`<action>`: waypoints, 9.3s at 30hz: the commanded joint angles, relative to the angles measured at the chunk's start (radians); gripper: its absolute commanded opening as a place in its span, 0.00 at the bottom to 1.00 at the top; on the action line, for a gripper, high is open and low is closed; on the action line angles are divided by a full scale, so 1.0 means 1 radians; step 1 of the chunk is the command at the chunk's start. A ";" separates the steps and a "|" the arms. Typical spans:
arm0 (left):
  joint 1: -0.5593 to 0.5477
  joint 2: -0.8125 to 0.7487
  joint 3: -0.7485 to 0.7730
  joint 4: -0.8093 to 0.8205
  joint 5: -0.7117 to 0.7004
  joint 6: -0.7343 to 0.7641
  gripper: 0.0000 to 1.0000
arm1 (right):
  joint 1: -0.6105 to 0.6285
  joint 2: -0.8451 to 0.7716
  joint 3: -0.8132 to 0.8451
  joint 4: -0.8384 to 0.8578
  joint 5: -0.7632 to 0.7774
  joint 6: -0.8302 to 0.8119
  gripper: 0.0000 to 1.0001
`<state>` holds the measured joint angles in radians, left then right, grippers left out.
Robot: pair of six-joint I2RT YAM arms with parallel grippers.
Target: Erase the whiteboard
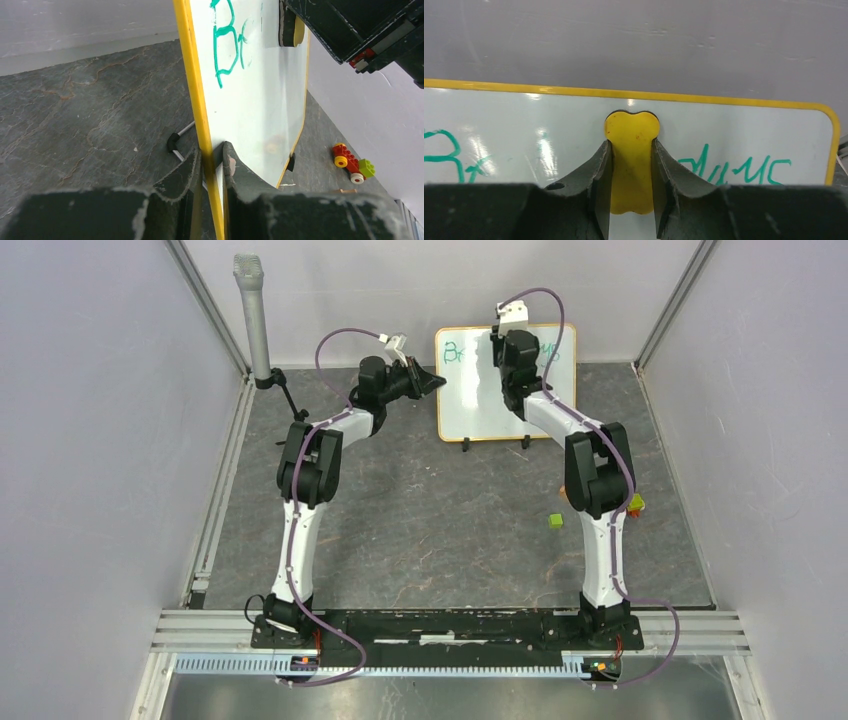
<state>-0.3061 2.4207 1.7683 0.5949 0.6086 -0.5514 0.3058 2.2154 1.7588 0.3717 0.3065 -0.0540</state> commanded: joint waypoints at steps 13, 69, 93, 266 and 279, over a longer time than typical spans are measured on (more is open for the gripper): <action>-0.024 -0.061 -0.053 -0.019 -0.104 0.145 0.02 | 0.159 0.153 0.247 -0.029 -0.005 0.023 0.35; -0.025 -0.095 -0.081 -0.037 -0.157 0.180 0.02 | 0.098 0.064 0.092 0.034 0.176 -0.007 0.31; -0.050 -0.155 -0.157 -0.001 -0.213 0.265 0.02 | 0.195 0.231 0.291 0.182 -0.012 -0.040 0.33; -0.053 0.023 0.137 -0.172 -0.035 0.029 0.29 | 0.194 0.078 0.010 0.121 -0.022 -0.060 0.34; -0.054 0.018 0.138 -0.198 -0.059 0.047 0.24 | 0.182 0.071 0.007 0.137 0.033 -0.037 0.34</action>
<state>-0.3435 2.4378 1.8702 0.4030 0.5652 -0.5148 0.5018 2.2887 1.7317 0.4816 0.3004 -0.1104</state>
